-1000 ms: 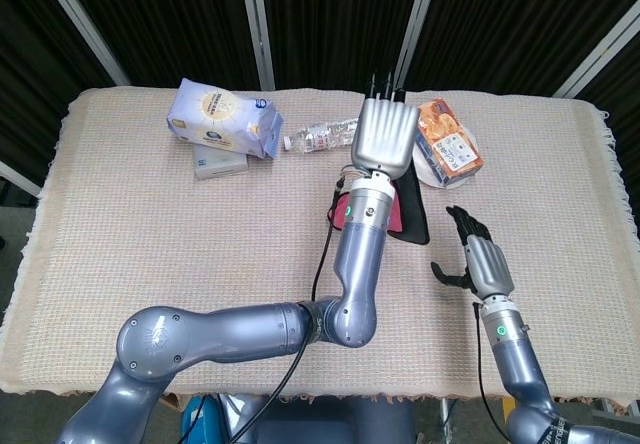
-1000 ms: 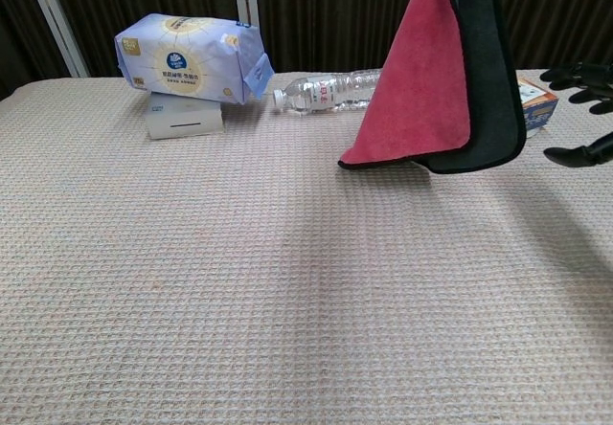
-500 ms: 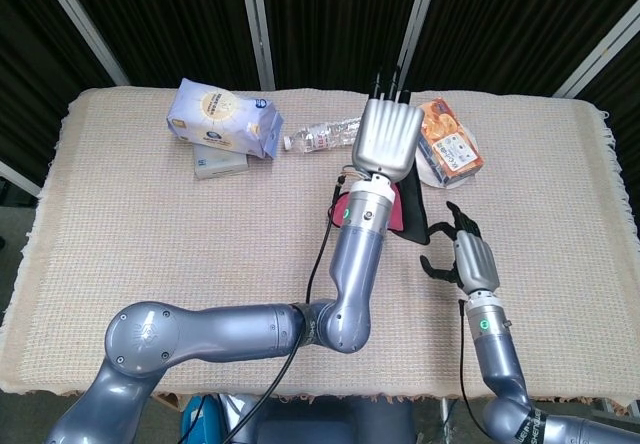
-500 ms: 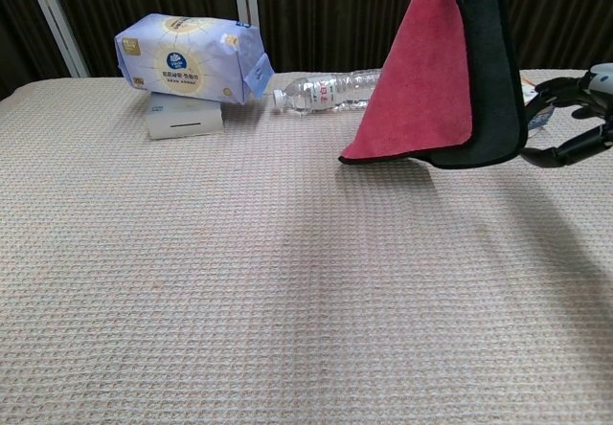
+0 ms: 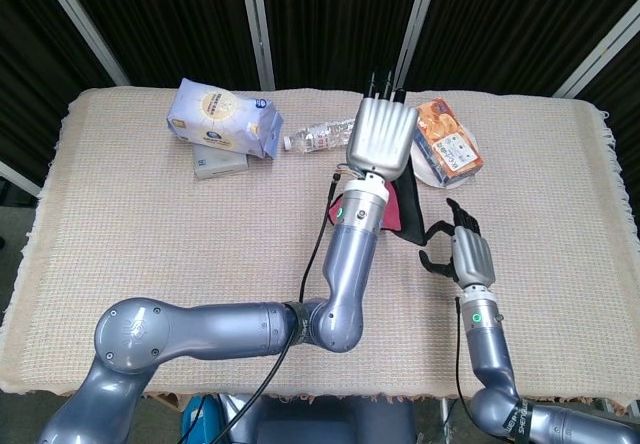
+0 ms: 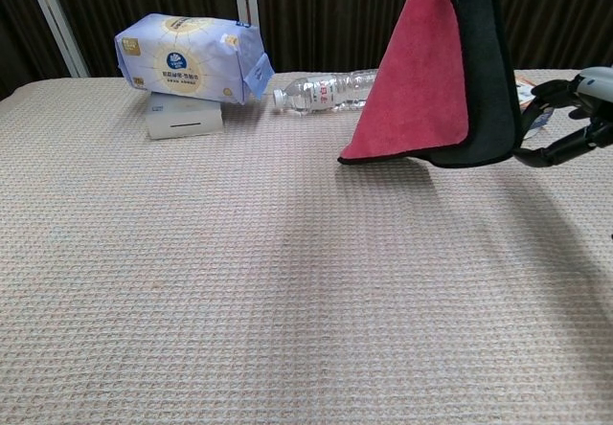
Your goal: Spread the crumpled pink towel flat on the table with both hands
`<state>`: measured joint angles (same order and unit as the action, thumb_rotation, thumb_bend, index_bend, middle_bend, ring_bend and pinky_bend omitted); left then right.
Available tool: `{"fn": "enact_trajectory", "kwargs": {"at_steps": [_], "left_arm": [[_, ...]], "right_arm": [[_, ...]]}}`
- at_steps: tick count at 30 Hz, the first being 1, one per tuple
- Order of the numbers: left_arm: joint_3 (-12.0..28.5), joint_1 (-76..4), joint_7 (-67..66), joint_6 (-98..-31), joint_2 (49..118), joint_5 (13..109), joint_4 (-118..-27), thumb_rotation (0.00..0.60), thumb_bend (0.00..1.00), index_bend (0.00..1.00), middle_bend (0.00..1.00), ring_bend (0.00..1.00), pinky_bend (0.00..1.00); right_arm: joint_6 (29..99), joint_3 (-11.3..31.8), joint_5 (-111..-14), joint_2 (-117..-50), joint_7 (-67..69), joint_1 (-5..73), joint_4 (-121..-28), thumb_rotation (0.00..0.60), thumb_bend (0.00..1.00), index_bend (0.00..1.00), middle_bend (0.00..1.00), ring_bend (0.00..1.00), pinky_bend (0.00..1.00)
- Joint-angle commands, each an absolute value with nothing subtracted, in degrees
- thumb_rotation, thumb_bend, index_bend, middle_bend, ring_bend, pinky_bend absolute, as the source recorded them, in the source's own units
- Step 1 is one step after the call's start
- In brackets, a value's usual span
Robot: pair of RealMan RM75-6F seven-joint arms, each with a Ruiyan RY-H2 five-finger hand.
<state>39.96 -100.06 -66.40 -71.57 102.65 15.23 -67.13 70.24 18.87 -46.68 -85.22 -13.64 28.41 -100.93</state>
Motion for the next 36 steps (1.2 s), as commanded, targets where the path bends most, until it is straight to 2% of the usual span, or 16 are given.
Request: {"fn": "enact_trajectory", "kwargs": {"at_steps": [1, 11, 27, 36], "left_arm": [[39.8, -99.9, -66.3, -71.4, 102.7, 15.1, -67.1, 0.600, 0.54, 0.69, 0.29, 0.01, 0.04], [39.2, -99.5, -65.6, -70.9, 102.2, 15.3, -67.4, 0.600, 0.54, 0.69, 0.29, 0.01, 0.04], [38.4, -99.0, -64.9, -71.1, 101.9, 15.8, -69.2, 0.600, 0.54, 0.69, 0.29, 0.01, 0.04], [38.4, -99.0, -64.8, -71.7, 101.4, 15.9, -70.3, 0.600, 0.54, 0.69, 0.29, 0.01, 0.03]], "right_arm": [[70.4, 19.0, -46.5, -85.6, -13.7, 28.6, -100.6, 0.600, 0.33, 0.54, 0.08, 0.00, 0.00], [70.2, 19.1, -45.9, -86.6, -14.3, 29.3, -99.9, 0.600, 0.33, 0.58, 0.10, 0.00, 0.00], [70.8, 20.1, -45.2, -87.1, -15.4, 30.6, -101.0, 0.600, 0.33, 0.58, 0.10, 0.00, 0.00], [70.6, 19.8, -44.4, -86.8, -15.2, 30.3, -100.9, 0.600, 0.46, 0.63, 0.12, 0.00, 0.00]]}}
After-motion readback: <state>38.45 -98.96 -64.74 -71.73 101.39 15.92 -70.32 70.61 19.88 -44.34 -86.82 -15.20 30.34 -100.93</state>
